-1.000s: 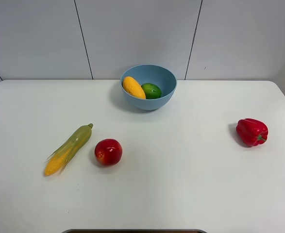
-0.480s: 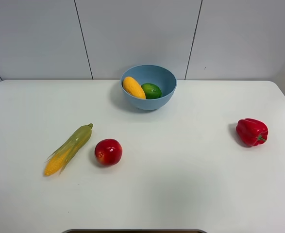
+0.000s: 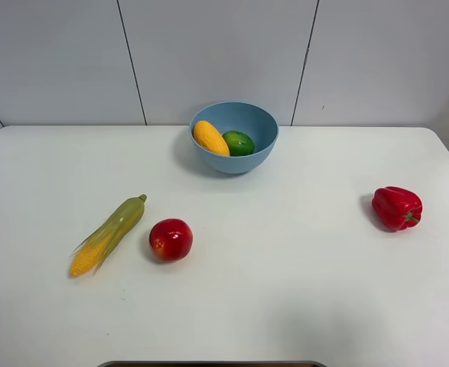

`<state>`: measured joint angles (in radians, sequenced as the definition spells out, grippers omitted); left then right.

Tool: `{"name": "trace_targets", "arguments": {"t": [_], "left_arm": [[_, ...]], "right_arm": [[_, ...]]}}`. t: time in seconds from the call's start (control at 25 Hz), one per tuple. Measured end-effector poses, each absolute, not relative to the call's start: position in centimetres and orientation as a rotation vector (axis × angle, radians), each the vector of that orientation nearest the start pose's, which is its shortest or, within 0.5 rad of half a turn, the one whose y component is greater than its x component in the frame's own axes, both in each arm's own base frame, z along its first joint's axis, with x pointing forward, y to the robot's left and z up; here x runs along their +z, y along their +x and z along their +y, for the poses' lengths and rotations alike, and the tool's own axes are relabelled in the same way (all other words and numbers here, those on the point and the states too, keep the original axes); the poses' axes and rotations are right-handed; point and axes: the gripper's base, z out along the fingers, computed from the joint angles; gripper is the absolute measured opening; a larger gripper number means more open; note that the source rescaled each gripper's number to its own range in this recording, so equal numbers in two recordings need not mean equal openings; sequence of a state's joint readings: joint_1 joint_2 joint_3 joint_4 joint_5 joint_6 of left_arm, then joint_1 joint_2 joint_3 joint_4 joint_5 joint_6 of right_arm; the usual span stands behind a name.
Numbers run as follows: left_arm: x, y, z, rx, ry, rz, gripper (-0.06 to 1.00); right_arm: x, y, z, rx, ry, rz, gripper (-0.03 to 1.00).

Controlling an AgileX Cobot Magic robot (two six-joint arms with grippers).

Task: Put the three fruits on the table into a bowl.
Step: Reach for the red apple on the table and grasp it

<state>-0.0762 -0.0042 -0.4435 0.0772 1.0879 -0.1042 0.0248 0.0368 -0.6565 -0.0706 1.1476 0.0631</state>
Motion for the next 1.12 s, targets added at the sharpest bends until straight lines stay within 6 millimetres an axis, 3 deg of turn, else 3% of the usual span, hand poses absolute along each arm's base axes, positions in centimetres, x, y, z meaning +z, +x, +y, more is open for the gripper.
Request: {"name": "trace_targets", "arguments": {"t": [0.12, 0.44, 1.12], "left_arm": [[26.0, 0.0, 0.6, -0.013, -0.032, 2.121, 0.86], [26.0, 0.0, 0.6, -0.013, -0.032, 2.121, 0.86], [26.0, 0.0, 0.6, -0.013, -0.032, 2.121, 0.86]], "right_arm": [[30.1, -2.4, -0.5, -0.032, 0.075, 2.011, 1.0], [29.2, -1.5, -0.3, -0.043, 0.093, 2.014, 1.0], [29.1, -1.5, -0.3, -0.047, 0.086, 2.017, 1.0]]}}
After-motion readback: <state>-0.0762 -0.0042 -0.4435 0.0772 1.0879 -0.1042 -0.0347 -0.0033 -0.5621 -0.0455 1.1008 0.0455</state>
